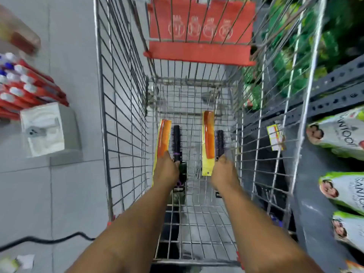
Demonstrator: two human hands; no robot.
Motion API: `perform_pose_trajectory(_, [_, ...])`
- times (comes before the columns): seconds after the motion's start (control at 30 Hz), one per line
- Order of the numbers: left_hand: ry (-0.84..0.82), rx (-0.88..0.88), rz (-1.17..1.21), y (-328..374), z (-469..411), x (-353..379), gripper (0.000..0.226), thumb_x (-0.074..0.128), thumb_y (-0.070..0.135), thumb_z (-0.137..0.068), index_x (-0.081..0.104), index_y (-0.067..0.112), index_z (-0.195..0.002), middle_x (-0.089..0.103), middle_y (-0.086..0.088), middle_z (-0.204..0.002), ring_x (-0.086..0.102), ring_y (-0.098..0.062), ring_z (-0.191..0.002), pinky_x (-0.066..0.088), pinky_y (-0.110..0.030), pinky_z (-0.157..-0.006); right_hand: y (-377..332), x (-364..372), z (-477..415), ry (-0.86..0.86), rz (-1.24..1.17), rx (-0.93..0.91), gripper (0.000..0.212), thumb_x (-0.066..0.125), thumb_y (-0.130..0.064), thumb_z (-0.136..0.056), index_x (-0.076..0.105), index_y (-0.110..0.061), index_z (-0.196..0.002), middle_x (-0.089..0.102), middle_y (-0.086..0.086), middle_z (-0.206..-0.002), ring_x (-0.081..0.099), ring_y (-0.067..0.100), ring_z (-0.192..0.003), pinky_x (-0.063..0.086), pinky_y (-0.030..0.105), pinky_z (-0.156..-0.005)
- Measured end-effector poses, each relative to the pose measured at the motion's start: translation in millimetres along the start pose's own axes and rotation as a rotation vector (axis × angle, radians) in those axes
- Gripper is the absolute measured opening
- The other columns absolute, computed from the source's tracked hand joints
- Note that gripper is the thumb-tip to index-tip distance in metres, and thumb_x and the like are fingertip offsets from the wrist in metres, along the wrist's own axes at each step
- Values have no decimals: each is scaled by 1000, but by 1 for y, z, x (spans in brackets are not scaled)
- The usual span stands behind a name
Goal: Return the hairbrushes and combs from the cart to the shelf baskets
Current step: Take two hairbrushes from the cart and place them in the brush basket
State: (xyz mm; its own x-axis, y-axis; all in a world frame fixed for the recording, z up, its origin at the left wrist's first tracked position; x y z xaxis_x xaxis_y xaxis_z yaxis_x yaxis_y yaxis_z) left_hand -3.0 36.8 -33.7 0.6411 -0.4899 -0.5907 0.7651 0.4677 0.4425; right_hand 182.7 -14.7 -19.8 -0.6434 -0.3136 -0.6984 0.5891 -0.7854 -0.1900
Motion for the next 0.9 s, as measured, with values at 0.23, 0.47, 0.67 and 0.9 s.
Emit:
perform_pose_trajectory(0.23, [135,-69,-43,8,-24,9,45,70,38,-82,57,11,-117,68,-10,-107,62,-29,-95,39,-32,-64,2,6,-33,112,154,52,55,48,-4,-91,27,-1,-142,61,26,-110,65,39,-91,59,50,-71])
perform_pose_trajectory(0.47, [169,-97,-2,10,-28,9,25,69,27,-83,64,8,-99,71,-13,-97,58,-26,-80,40,-30,-66,-1,1,-38,134,179,72,32,40,-4,-93,39,0,-125,64,23,-106,65,39,-90,57,52,-71])
perform_pose_trajectory(0.67, [177,-107,50,17,-23,0,43,67,25,-85,59,2,-120,72,-18,-105,63,-36,-102,49,-39,-83,-8,-14,-25,182,46,57,30,42,-6,-93,39,-3,-123,62,22,-105,64,38,-88,58,51,-69])
perform_pose_trajectory(0.9, [201,-23,118,42,-2,-34,51,70,24,-82,58,8,-128,75,-14,-91,65,-29,-85,48,-33,-76,-26,-49,4,257,1,-14,39,54,-10,-90,39,-6,-126,64,18,-107,65,35,-88,58,45,-67])
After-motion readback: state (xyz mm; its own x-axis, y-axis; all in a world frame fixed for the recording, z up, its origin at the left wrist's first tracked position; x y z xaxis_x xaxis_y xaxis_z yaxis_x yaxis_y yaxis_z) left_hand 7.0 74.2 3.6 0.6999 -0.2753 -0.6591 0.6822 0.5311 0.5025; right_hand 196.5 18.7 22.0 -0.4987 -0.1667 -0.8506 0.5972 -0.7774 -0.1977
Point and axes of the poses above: each hand's wrist, its own z-axis away from the middle knuckle, its own x-axis out of the palm, y = z × x, the point moved 5 cm from there along -z, towards the middle knuckle
